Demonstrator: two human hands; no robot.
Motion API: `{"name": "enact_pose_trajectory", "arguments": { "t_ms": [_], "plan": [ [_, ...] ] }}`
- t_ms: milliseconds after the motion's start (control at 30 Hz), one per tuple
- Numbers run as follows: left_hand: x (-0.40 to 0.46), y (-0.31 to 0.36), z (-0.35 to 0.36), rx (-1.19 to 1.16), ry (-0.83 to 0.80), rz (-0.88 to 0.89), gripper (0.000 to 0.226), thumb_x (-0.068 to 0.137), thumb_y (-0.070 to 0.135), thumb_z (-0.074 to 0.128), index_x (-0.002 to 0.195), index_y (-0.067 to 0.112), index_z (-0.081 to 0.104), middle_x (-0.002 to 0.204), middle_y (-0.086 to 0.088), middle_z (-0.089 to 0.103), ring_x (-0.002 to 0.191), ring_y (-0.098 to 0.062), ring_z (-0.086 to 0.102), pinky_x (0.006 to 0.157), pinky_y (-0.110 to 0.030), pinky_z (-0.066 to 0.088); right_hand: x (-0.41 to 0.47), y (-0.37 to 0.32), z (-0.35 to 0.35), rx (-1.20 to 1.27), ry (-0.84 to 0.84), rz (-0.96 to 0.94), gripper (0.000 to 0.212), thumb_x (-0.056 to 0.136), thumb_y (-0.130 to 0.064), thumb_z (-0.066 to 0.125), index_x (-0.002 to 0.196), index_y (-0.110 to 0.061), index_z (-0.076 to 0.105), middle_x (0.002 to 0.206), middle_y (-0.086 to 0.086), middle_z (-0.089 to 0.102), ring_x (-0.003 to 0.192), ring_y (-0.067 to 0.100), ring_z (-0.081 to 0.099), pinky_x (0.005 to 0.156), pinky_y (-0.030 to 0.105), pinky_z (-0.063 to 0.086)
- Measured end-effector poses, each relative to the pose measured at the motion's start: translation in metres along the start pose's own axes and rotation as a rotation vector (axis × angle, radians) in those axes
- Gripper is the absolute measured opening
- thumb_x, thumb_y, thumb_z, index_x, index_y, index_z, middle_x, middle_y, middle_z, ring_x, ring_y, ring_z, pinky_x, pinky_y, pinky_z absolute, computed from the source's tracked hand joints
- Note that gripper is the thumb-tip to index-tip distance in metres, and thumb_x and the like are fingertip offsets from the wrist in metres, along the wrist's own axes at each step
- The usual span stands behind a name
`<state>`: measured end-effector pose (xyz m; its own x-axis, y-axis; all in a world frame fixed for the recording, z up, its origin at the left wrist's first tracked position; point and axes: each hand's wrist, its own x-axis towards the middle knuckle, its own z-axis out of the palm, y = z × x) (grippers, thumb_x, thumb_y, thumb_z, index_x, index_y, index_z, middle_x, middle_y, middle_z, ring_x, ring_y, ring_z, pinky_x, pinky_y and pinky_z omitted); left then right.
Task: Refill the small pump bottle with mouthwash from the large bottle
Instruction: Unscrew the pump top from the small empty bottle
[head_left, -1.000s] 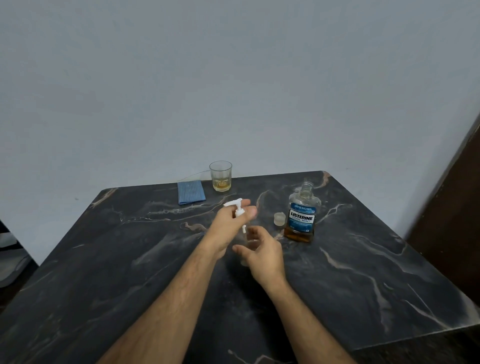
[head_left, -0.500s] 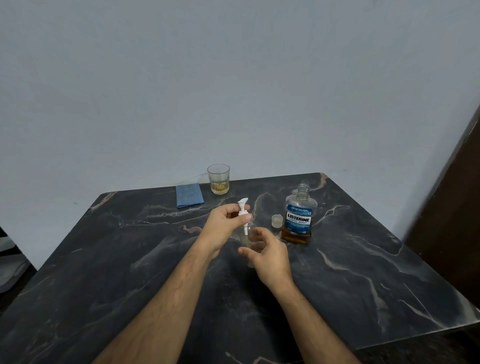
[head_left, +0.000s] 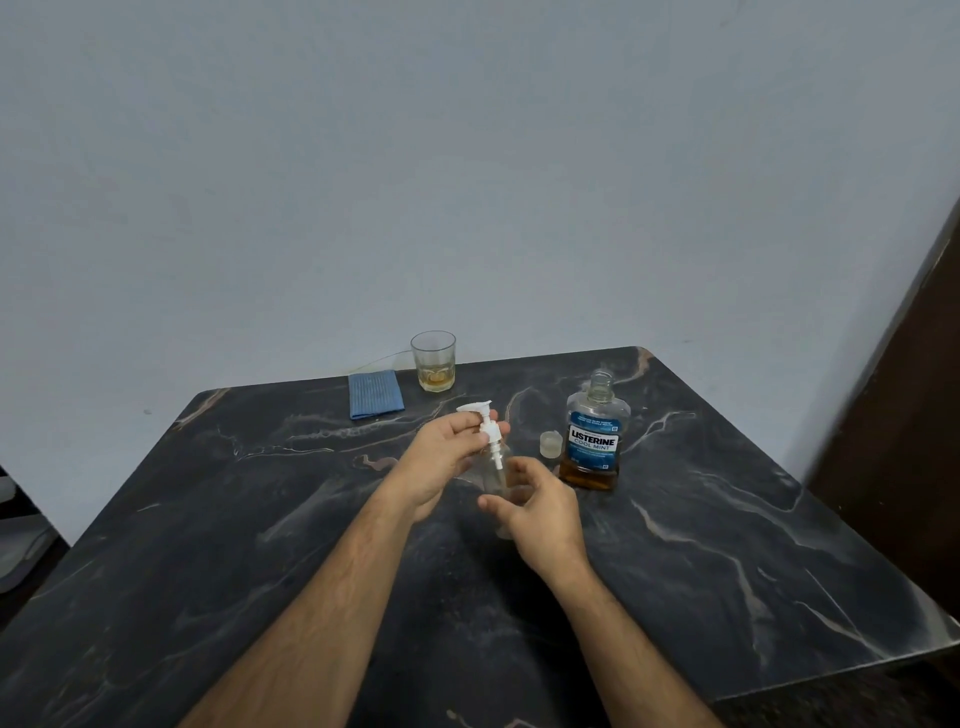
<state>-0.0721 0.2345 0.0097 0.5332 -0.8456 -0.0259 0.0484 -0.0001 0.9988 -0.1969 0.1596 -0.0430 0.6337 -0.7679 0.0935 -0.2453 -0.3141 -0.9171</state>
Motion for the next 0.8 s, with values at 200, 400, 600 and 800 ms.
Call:
{"name": "enact_pose_trajectory", "arguments": {
  "t_ms": [200, 400, 600, 800],
  "plan": [
    [0.009, 0.003, 0.002, -0.16, 0.264, 0.063, 0.021, 0.085, 0.007, 0.073, 0.105, 0.013, 0.072, 0.093, 0.001, 0.074, 0.092, -0.016, 0.063, 0.085, -0.033, 0.047, -0.001, 0.004, 0.002, -0.051, 0.022, -0.026, 0.052, 0.076, -0.026, 0.085, 0.121, -0.028, 0.061, 0.1, -0.016, 0.065, 0.09, 0.002, 0.064, 0.078, 0.036, 0.061],
    [0.019, 0.018, -0.006, -0.364, 0.393, 0.083, 0.008, 0.088, 0.014, 0.072, 0.093, 0.02, 0.069, 0.092, -0.002, 0.071, 0.092, -0.018, 0.064, 0.089, -0.037, 0.048, 0.0, 0.007, 0.001, -0.102, 0.029, -0.017, 0.053, 0.076, -0.027, 0.084, 0.123, -0.029, 0.06, 0.104, -0.016, 0.064, 0.095, 0.003, 0.063, 0.08, 0.036, 0.061],
    [0.018, 0.02, -0.008, -0.341, 0.454, 0.11, 0.009, 0.088, 0.017, 0.072, 0.094, 0.023, 0.068, 0.093, 0.002, 0.073, 0.096, -0.017, 0.068, 0.095, -0.038, 0.046, 0.002, 0.009, 0.0, -0.156, 0.026, -0.017, 0.053, 0.077, -0.029, 0.083, 0.125, -0.03, 0.058, 0.113, -0.013, 0.065, 0.098, 0.003, 0.063, 0.086, 0.032, 0.059],
    [0.025, 0.018, -0.012, -0.408, 0.52, 0.087, 0.006, 0.091, 0.02, 0.069, 0.096, 0.022, 0.069, 0.093, 0.004, 0.073, 0.092, -0.014, 0.067, 0.085, -0.032, 0.049, 0.002, 0.012, 0.0, -0.146, 0.05, -0.021, 0.052, 0.077, -0.029, 0.083, 0.123, -0.029, 0.06, 0.111, -0.014, 0.066, 0.096, 0.002, 0.063, 0.085, 0.032, 0.059]
  ]
}}
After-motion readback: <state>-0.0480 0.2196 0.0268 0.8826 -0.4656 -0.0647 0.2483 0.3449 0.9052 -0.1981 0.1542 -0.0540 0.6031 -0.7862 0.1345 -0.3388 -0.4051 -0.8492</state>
